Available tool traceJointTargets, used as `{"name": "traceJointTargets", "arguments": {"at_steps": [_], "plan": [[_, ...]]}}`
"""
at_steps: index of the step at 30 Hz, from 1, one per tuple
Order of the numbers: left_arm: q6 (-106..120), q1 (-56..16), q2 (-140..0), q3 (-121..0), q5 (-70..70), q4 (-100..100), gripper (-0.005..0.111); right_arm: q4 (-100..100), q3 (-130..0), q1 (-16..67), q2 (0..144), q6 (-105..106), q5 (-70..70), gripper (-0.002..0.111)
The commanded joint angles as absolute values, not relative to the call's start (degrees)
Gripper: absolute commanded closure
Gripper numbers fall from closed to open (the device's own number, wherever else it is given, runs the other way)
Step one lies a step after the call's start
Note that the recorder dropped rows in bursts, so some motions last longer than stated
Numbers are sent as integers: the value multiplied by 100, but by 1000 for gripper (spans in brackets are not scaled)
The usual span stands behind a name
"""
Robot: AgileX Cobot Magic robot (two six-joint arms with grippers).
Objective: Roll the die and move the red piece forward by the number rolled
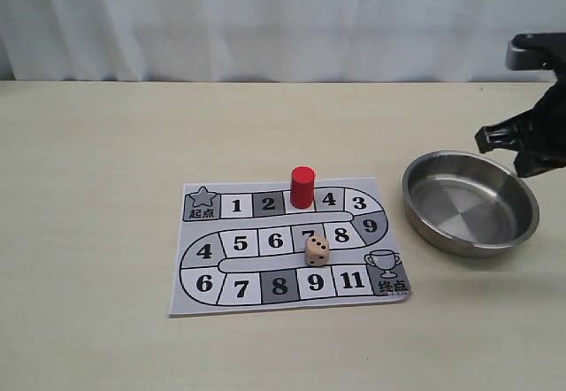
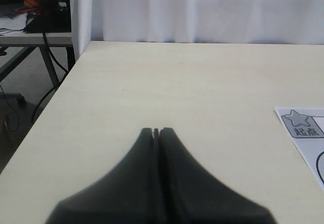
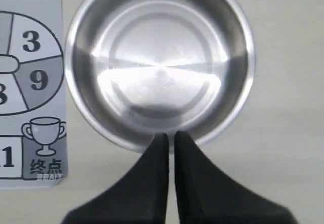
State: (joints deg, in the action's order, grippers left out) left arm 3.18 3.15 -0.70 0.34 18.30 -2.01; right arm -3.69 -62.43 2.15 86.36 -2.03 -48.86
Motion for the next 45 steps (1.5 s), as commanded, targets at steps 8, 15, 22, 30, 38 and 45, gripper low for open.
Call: {"name": "traceJointTargets", "arguments": {"at_steps": [8, 15, 22, 30, 38, 45], "plan": [[319, 268, -67, 0, 1770, -214, 107, -205, -5271, 216, 5009, -196, -4952, 104], [319, 268, -67, 0, 1770, -214, 107, -205, -4756, 216, 2769, -196, -4952, 104], [319, 268, -67, 0, 1770, -214, 107, -205, -4585, 216, 813, -196, -5000, 104], [319, 268, -55, 0, 1745, -214, 107, -260, -4717, 216, 0, -196, -5458, 104], [319, 268, -68, 0, 1732, -211, 107, -374, -4281, 216, 0, -205, -4792, 104], [319, 268, -68, 0, 1732, -211, 107, -645, -3055, 216, 0, -218, -2939, 104]]}}
